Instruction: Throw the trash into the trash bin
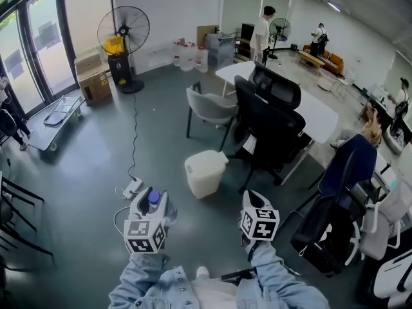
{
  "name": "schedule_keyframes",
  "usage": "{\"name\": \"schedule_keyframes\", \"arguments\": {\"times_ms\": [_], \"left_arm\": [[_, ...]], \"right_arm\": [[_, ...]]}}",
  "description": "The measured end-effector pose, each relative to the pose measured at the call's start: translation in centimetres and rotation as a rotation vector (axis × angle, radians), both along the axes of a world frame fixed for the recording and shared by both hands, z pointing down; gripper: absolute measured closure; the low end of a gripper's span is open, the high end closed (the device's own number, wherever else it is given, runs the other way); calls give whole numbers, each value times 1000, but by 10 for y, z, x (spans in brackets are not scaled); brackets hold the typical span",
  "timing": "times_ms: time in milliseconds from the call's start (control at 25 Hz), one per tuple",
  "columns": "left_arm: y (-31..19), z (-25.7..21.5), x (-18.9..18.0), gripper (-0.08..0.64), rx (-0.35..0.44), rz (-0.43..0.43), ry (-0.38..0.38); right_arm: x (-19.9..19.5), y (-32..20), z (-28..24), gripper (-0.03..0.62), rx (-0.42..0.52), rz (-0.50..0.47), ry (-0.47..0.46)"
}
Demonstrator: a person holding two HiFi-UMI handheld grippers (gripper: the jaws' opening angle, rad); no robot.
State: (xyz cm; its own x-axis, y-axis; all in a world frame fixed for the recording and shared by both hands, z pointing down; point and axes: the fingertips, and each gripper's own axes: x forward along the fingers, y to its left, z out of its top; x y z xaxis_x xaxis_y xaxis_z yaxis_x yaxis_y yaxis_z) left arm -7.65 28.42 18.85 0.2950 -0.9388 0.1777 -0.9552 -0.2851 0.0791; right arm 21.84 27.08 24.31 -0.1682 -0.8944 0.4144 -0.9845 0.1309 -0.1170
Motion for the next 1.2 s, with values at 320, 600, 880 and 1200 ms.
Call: {"name": "schedule_keyframes", "arguments": {"times_ms": [320, 600, 880, 1200], "left_arm": [[-33, 9, 13, 357, -12, -24, -3], [-61, 12, 19, 357, -19, -5, -19], [-120, 24, 6, 357, -14, 4, 11], [-210, 15, -17, 357, 12, 39, 26]], "right_arm": [[27, -32, 12, 589, -21, 11, -18], [33, -52, 26, 590, -57, 29, -29], [34, -95, 38, 589, -70, 67, -13], [17, -172, 22, 589, -56, 114, 3]]}}
